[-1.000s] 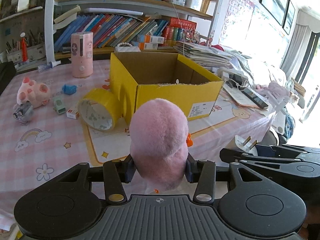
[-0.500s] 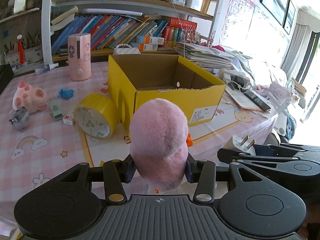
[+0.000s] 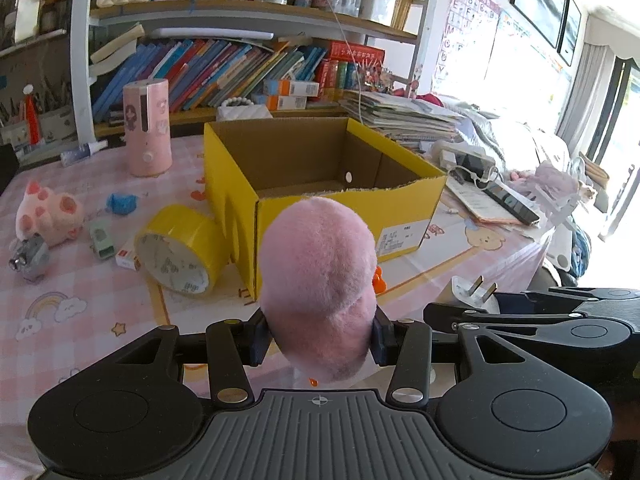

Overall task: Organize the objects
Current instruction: 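Carry the pink plush and white charger over the yellow box with both tools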

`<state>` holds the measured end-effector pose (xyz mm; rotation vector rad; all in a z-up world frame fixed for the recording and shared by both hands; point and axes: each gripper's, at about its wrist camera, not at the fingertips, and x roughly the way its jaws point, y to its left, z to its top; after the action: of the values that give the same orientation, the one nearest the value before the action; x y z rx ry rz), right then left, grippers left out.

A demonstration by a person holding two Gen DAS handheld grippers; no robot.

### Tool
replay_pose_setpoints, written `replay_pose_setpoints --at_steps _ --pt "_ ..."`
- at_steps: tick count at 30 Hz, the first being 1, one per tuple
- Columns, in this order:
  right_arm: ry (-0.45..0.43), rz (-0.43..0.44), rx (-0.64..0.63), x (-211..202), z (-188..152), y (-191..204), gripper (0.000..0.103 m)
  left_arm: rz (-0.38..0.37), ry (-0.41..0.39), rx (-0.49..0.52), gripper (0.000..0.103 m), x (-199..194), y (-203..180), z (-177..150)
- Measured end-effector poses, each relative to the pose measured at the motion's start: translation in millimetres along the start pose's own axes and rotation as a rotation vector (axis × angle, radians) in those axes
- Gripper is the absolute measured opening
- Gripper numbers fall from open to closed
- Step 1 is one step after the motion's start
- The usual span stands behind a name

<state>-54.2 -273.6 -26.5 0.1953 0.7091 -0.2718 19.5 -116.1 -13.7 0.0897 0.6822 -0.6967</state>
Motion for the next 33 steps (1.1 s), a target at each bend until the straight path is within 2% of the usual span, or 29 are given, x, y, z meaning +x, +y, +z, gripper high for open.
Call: replay_pose_setpoints --at_steps 7,15,19,26,33 --pt "-0.04 -0.005 0.009 0 17 -11 0.043 0.012 -0.074 0.034 0.045 -4 -8 16" --pt "-0.148 0.004 -0.02 2 66 -30 0.043 0.031 -0.156 0.039 0.045 10 -17 52" --pt "-0.196 0.024 -0.043 8 94 -42 0.043 0.053 -0.172 0.036 0.045 27 -21 71" --pt "-0.232 0.07 -0.094 38 139 -64 0.043 0.09 -0.124 -0.04 0.045 69 -20 97" --pt "-0.196 0.133 -0.147 77 169 -72 0.043 0.147 -0.038 -0.059 0.045 112 -16 109"
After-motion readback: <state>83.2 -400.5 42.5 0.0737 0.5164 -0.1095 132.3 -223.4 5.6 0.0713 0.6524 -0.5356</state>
